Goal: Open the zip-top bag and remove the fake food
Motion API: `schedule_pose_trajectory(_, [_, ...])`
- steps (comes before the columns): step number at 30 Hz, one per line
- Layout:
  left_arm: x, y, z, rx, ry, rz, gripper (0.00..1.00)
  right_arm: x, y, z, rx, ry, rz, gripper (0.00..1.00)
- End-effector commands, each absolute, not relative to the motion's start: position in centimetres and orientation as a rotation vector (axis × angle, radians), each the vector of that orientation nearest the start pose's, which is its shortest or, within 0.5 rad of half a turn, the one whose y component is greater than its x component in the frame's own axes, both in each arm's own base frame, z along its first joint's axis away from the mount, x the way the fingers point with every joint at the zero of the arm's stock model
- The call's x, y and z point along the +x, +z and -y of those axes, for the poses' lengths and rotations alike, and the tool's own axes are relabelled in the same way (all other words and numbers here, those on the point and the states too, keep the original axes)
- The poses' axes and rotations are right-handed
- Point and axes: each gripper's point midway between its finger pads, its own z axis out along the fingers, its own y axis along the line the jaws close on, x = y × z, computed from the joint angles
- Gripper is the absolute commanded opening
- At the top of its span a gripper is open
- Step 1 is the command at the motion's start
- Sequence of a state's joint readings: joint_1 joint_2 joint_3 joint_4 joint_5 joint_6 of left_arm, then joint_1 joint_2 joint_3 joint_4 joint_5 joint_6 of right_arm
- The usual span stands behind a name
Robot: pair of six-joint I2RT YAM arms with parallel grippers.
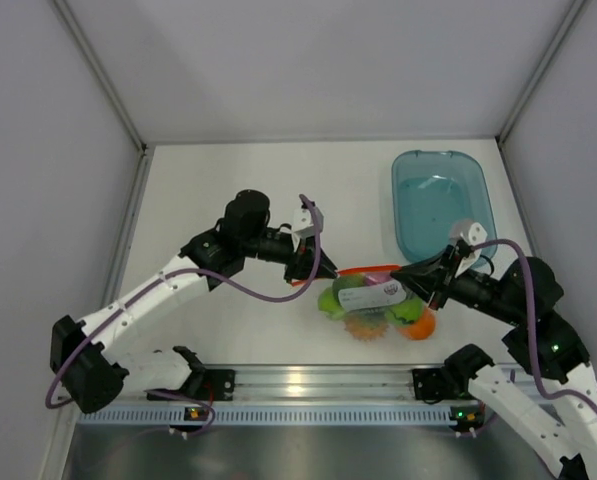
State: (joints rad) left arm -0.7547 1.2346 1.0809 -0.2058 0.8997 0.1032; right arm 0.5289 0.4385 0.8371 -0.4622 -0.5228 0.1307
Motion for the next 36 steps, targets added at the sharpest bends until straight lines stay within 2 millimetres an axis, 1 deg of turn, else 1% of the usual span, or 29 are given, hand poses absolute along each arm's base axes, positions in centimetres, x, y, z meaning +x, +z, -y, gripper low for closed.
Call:
schedule_pose_trajectory(1, [16.1, 27.6, 31.6, 1.319, -1.204, -1.472, 0.00, 11.6, 37.6, -16.9, -0.712, 0.877, -1.369, 0.00])
schedule_pose_trajectory(2, [15.9, 27.3, 31.3, 1.317, -1.206, -1.477, 0.00, 11.2, 38.0, -16.6, -0.710, 0.867, -1.355, 0.00])
schedule_pose_trajectory(3, [15.8, 27.6, 30.9, 1.309, -1.201, -1.469, 0.00, 11.0, 38.2, -16.4, -0.707, 0.862, -1.351, 0.00])
schedule_pose_trajectory(4, [15.6, 27.1, 30.6, 1.306, -1.200, -1.479, 0.00, 10.8, 38.5, -16.2, -0.705, 0.855, -1.342, 0.00])
schedule_pose_trajectory(5, [15.6, 27.0, 30.3, 1.298, -1.193, -1.481, 0.00, 10.5, 39.0, -15.8, -0.700, 0.845, -1.328, 0.00])
schedule_pose_trajectory(6, [15.7, 27.4, 29.8, 1.284, -1.174, -1.468, 0.00, 10.3, 39.2, -15.6, -0.696, 0.838, -1.322, 0.00])
schedule_pose_trajectory(7, [15.6, 27.1, 29.5, 1.279, -1.167, -1.476, 0.00, 10.2, 39.4, -15.3, -0.692, 0.829, -1.318, 0.00])
schedule_pose_trajectory(8, [15.6, 27.1, 29.4, 1.279, -1.160, -1.468, 0.00, 9.9, 39.9, -14.9, -0.691, 0.812, -1.303, 0.00])
schedule_pose_trajectory(9, [15.5, 27.3, 29.2, 1.283, -1.156, -1.449, 0.00, 9.7, 39.8, -14.7, -0.690, 0.803, -1.309, 0.00])
schedule_pose_trajectory(10, [15.3, 27.3, 29.2, 1.296, -1.160, -1.434, 0.00, 9.7, 39.8, -14.4, -0.685, 0.787, -1.317, 0.00])
schedule_pose_trajectory(11, [14.7, 27.2, 29.3, 1.325, -1.197, -1.414, 0.00, 9.6, 40.1, -14.0, -0.684, 0.765, -1.307, 0.00])
schedule_pose_trajectory(13, [14.8, 27.1, 29.1, 1.336, -1.226, -1.407, 0.00, 9.7, 40.0, -13.5, -0.668, 0.737, -1.319, 0.00])
schedule_pose_trajectory(14, [14.6, 27.2, 29.0, 1.346, -1.255, -1.397, 0.00, 9.5, 40.4, -13.2, -0.666, 0.724, -1.308, 0.00])
schedule_pose_trajectory(16, [15.2, 26.8, 28.7, 1.333, -1.255, -1.417, 0.00, 9.2, 40.4, -12.9, -0.668, 0.717, -1.314, 0.00])
schedule_pose_trajectory(17, [15.3, 26.7, 28.7, 1.333, -1.256, -1.417, 0.00, 8.8, 40.8, -12.7, -0.671, 0.713, -1.299, 0.00])
schedule_pose_trajectory(20, [15.2, 26.6, 28.6, 1.346, -1.285, -1.411, 0.00, 8.5, 41.1, -12.1, -0.657, 0.696, -1.291, 0.00])
schedule_pose_trajectory(26, [15.5, 26.2, 28.8, 1.348, -1.311, -1.428, 0.00, 8.2, 40.7, -12.6, -0.681, 0.725, -1.290, 0.00])
schedule_pose_trajectory(29, [15.3, 26.1, 28.8, 1.350, -1.327, -1.434, 0.00, 8.5, 40.5, -12.3, -0.661, 0.707, -1.293, 0.00])
schedule_pose_trajectory(30, [15.2, 26.4, 28.8, 1.345, -1.329, -1.432, 0.09, 8.4, 40.6, -12.3, -0.665, 0.707, -1.288, 0.00])
schedule_pose_trajectory(31, [15.1, 27.0, 28.8, 1.345, -1.342, -1.422, 0.29, 8.0, 40.4, -12.8, -0.702, 0.731, -1.281, 0.00])
schedule_pose_trajectory(32, [14.9, 27.6, 28.9, 1.353, -1.355, -1.398, 0.52, 7.8, 40.1, -13.3, -0.729, 0.755, -1.283, 0.00])
schedule_pose_trajectory(33, [14.8, 28.1, 29.2, 1.348, -1.380, -1.394, 0.57, 7.5, 40.1, -13.8, -0.755, 0.777, -1.269, 0.00])
schedule_pose_trajectory(34, [15.0, 28.7, 29.4, 1.343, -1.383, -1.389, 0.62, 7.4, 39.3, -14.5, -0.794, 0.810, -1.275, 0.00])
schedule_pose_trajectory(35, [16.2, 29.6, 29.9, 1.308, -1.338, -1.404, 0.70, 7.4, 39.0, -14.7, -0.803, 0.818, -1.278, 0.00])
schedule_pose_trajectory(36, [16.0, 30.2, 30.5, 1.302, -1.339, -1.409, 0.71, 7.5, 38.7, -14.9, -0.812, 0.824, -1.279, 0.00])
